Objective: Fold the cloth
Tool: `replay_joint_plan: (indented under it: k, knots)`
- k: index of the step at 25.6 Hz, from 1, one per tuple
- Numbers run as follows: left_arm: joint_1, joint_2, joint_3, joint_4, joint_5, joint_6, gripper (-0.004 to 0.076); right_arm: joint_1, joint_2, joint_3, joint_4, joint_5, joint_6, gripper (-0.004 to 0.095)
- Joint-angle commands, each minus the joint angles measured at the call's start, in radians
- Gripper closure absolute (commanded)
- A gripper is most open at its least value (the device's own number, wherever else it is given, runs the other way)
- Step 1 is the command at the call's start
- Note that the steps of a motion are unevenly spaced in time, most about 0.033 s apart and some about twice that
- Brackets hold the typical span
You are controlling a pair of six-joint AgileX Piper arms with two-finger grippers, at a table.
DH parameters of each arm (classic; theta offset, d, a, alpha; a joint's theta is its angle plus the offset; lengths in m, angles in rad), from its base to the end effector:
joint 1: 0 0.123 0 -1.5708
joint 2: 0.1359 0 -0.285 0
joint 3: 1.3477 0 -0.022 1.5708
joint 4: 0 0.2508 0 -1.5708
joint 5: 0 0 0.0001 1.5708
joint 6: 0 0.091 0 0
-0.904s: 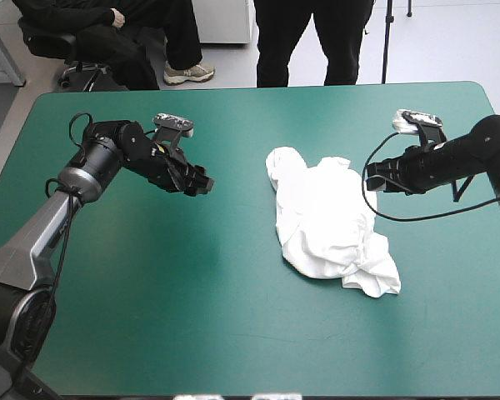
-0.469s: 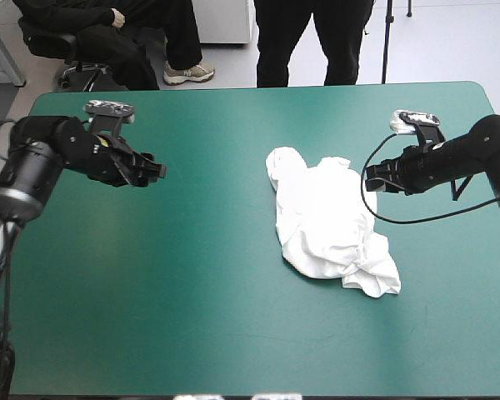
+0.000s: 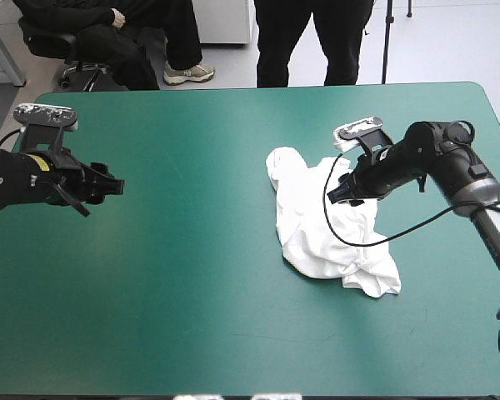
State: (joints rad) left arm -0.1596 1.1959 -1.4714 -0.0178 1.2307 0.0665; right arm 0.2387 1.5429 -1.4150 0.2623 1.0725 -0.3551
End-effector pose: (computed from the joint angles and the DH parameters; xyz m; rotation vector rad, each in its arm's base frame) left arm 0.2149 -0.0361 0.4400 0.2755 2.4240 -0.0647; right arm 0.3084 0.0964 0.3392 -0.6849 2.5659 0.3099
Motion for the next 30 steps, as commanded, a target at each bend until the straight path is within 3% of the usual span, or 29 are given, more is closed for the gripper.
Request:
replay_joint_plan:
  k: [1,5,15,22,23,24,27,28,30]
  knots:
    - [-0.001,-0.067,-0.003,0.002,0.059,-0.014,0.0257,0.032,-0.027,-0.035,-0.026,-0.036,0.017,0.0283]
    - [-0.001,-0.092,-0.002,0.002,0.059,-0.02,0.0257,0.051,0.012,-0.035,-0.02,-0.039,0.024,0.023]
    - [-0.001,-0.1,-0.002,-0.004,0.059,-0.02,0.0257,0.054,0.185,-0.035,0.0,-0.132,0.046,0.0232]
    - [-0.001,-0.1,-0.002,-0.004,0.059,-0.02,0.0257,0.054,0.315,-0.035,0.039,-0.12,0.046,0.0251]
    - [-0.001,-0.1,-0.002,-0.004,0.059,-0.02,0.0257,0.054,0.331,-0.035,0.073,-0.104,0.046,0.0282]
    - [-0.001,-0.1,-0.002,-0.004,0.059,-0.02,0.0257,0.054,0.352,-0.035,0.141,-0.072,0.022,0.0373]
    - [-0.001,-0.1,-0.002,-0.004,0.059,-0.02,0.0257,0.094,0.394,-0.035,0.275,0.008,-0.062,0.086]
    - [-0.001,-0.1,-0.002,-0.004,0.059,-0.02,0.0257,0.136,0.394,-0.035,0.28,0.019,-0.088,0.0918]
    - [-0.001,-0.1,-0.002,-0.004,0.059,-0.02,0.0257,0.2,0.394,-0.035,0.28,0.017,-0.092,0.0925]
